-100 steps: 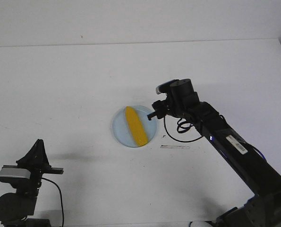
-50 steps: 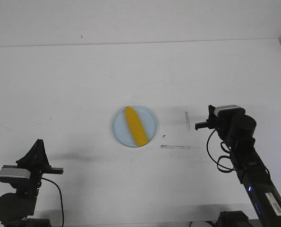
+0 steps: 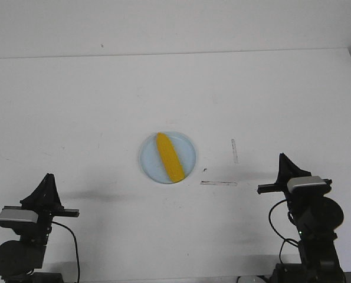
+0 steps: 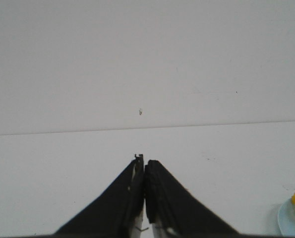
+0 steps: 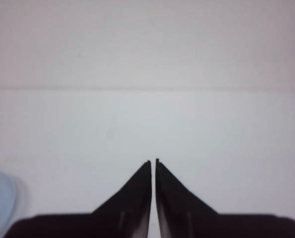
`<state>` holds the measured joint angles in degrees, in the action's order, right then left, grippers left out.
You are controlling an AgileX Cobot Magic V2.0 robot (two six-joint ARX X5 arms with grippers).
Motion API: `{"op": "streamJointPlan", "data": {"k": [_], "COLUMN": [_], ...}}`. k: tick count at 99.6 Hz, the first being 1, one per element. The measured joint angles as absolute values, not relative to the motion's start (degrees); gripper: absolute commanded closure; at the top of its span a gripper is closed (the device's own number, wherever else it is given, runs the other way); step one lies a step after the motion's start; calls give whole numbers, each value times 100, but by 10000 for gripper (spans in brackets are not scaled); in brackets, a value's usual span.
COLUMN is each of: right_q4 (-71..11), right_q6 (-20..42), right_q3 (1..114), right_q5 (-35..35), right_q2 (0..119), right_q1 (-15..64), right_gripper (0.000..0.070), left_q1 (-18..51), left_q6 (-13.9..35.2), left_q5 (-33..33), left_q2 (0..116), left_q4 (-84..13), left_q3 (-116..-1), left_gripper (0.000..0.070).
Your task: Place corn on plate with both arms
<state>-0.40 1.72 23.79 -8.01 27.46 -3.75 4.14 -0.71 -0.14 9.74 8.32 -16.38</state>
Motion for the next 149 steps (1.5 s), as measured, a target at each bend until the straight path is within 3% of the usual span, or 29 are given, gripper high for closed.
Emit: {"op": "streamJointPlan", "data": {"k": [47,119,149], "right_q4": [-224,-226,-226], "right_q6": [176,176,176], "right_q3": [2379,2379,2379], "right_q5": [-725,-725,-725], "right_q2": [1232,1199,1199], "right_q1": [-375,-375,-375], "right_gripper": [689,689,688], "left_q1": [414,331,75], "left_q6": [-71,-71,3], "left_q5": [-14,-152,-154], "left_q2": [974,952,274], "left_q4": [832,766,943], "left_q3": [-1638,-1623,-550], "left_gripper": [698,699,699]}}
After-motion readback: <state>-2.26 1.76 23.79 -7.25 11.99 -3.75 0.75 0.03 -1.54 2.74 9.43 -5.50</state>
